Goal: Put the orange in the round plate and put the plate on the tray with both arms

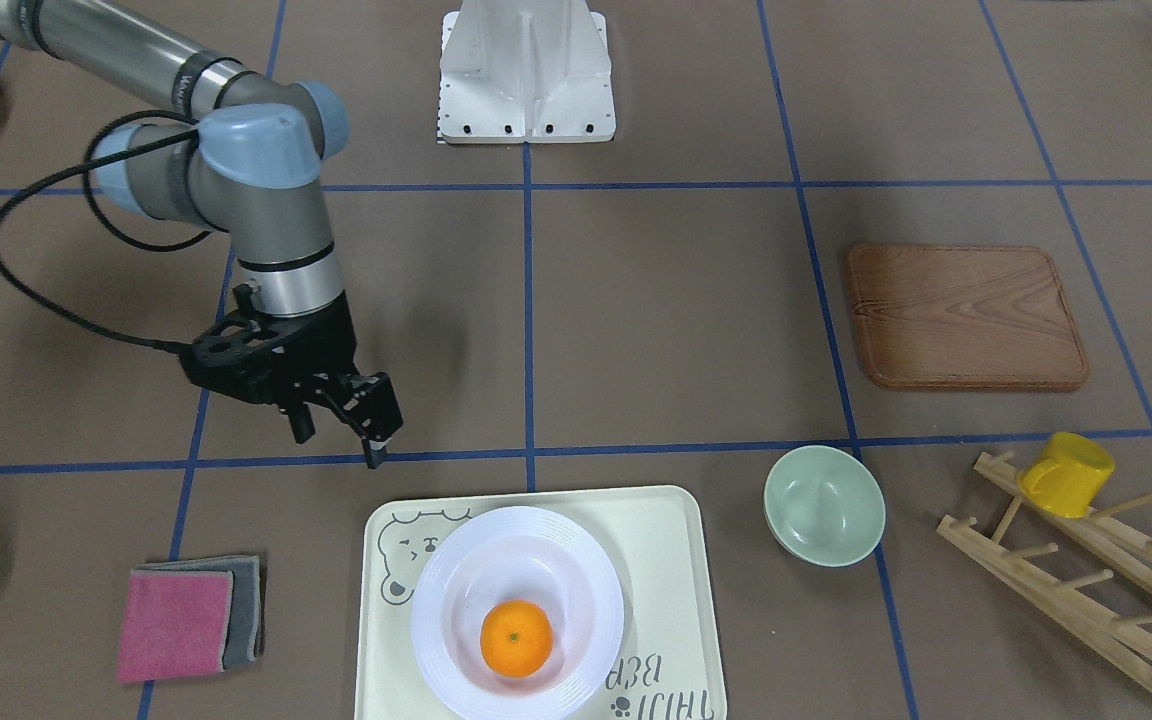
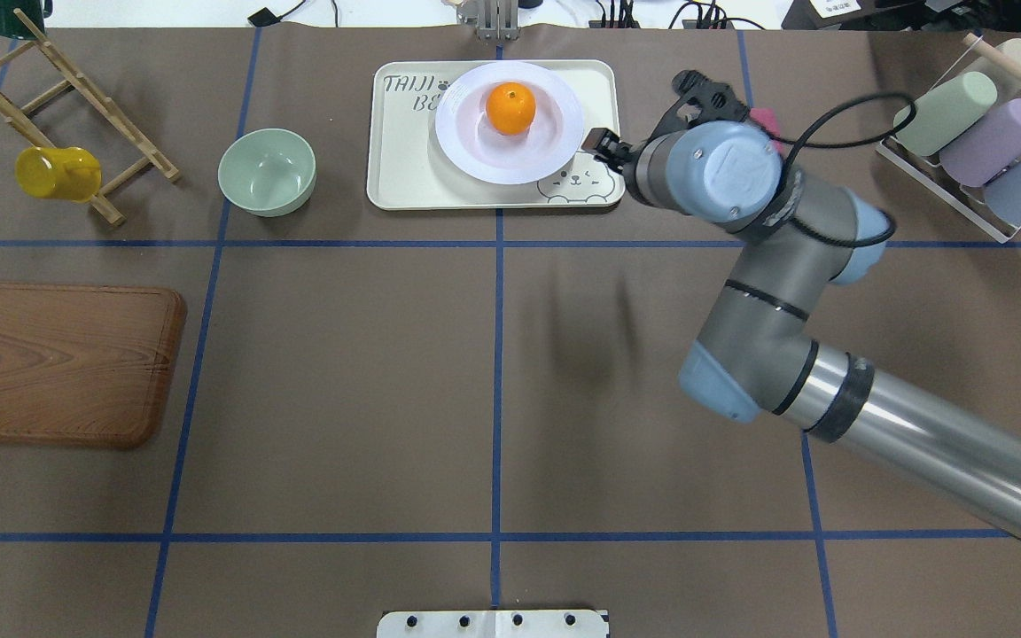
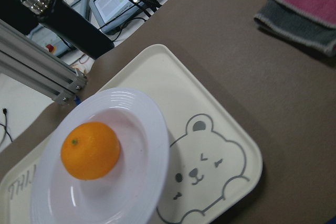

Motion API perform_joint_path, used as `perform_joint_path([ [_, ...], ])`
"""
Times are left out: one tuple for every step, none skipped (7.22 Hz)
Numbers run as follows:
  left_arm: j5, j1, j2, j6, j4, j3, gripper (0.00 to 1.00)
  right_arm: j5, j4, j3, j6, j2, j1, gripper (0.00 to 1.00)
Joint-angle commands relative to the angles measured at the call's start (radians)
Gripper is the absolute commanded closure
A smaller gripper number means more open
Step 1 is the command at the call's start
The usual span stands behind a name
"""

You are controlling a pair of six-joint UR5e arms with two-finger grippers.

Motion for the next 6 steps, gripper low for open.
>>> perform_joint_path([
  [0.0,-0.001,0.033,0.002,-0.001,-0.021,0.01,0.266,-0.217,0.053,-0.508,-0.06,0.226,0.0],
  [0.009,-0.003,0.041,0.002,0.001,-0.026,0.01,0.365,-0.221,0.053,-0.727,-0.125,0.334,0.0],
  [0.012,-0.003,0.051,0.003,0.001,-0.026,0.01,0.441,-0.222,0.053,-0.964,-0.208,0.433,0.0],
  [0.013,-0.001,0.05,0.005,0.001,-0.027,0.01,0.464,-0.221,0.055,-1.134,-0.295,0.506,0.0],
  [0.013,-0.001,0.051,0.003,0.001,-0.026,0.01,0.48,-0.222,0.056,-1.285,-0.372,0.578,0.0],
  [0.013,-0.001,0.056,0.003,0.001,-0.026,0.01,0.558,-0.221,0.056,-1.422,-0.453,0.652,0.0],
])
